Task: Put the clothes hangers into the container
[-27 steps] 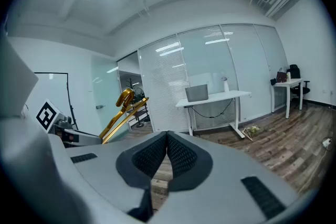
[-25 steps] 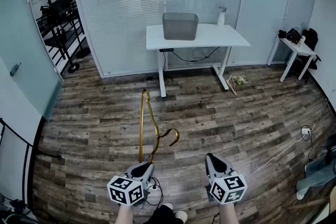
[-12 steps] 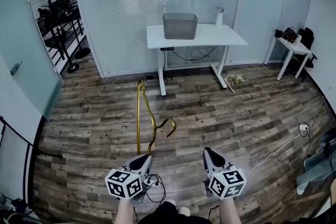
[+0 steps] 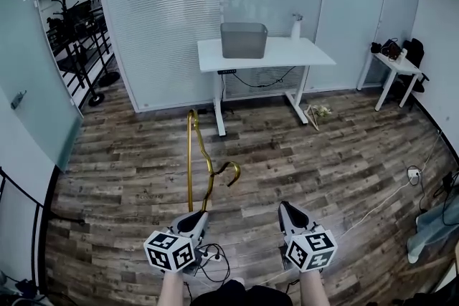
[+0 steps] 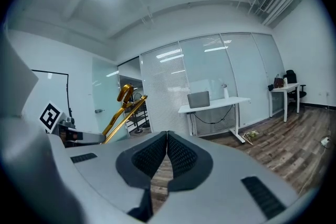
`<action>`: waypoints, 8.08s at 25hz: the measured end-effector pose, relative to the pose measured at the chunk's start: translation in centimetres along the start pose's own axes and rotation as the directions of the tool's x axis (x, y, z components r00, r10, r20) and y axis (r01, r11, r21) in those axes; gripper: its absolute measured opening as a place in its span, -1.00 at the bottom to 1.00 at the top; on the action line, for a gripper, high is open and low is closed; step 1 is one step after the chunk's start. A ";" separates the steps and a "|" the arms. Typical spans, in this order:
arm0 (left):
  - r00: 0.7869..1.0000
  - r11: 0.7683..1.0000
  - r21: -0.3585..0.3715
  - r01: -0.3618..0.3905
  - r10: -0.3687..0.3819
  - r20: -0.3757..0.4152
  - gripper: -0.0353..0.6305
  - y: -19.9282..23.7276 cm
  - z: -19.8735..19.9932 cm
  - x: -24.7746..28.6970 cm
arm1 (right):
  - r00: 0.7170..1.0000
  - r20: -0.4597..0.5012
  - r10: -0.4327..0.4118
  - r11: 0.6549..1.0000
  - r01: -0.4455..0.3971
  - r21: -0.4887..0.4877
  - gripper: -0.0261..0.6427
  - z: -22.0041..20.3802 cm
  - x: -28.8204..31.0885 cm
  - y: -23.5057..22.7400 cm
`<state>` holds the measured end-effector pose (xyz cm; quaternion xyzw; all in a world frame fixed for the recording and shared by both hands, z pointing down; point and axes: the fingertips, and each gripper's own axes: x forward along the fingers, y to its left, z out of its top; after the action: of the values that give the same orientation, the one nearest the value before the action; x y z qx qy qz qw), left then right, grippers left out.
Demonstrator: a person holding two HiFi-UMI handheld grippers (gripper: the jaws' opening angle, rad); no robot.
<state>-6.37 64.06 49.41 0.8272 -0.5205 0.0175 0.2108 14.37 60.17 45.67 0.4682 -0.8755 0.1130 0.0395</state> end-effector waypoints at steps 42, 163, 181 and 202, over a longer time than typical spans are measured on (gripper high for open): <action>1.000 1.000 -0.027 -0.014 0.014 0.003 -0.83 9.1 8.5 21.8 | 0.999 -0.014 0.048 0.999 -0.048 0.020 -0.84 5.8 20.9 -13.7; 0.996 0.999 -0.033 -0.008 0.005 -0.088 -0.82 41.5 29.7 67.0 | 0.998 -0.064 -0.015 0.997 0.019 0.070 -0.84 17.0 74.4 -37.2; 0.995 0.995 -0.036 -0.098 0.096 -0.032 -0.82 45.4 35.5 75.3 | 0.997 -0.061 0.056 0.997 -0.053 0.051 -0.84 21.2 84.1 -43.3; 0.987 0.986 0.043 -0.162 0.162 0.005 -0.82 47.2 38.6 80.1 | 0.986 -0.033 0.163 0.986 -0.164 -0.030 -0.84 24.7 91.5 -47.5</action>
<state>-18.07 -35.95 49.75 0.7864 -0.5859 0.0453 0.1904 3.51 -45.28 45.30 0.3924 -0.9119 0.1088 0.0511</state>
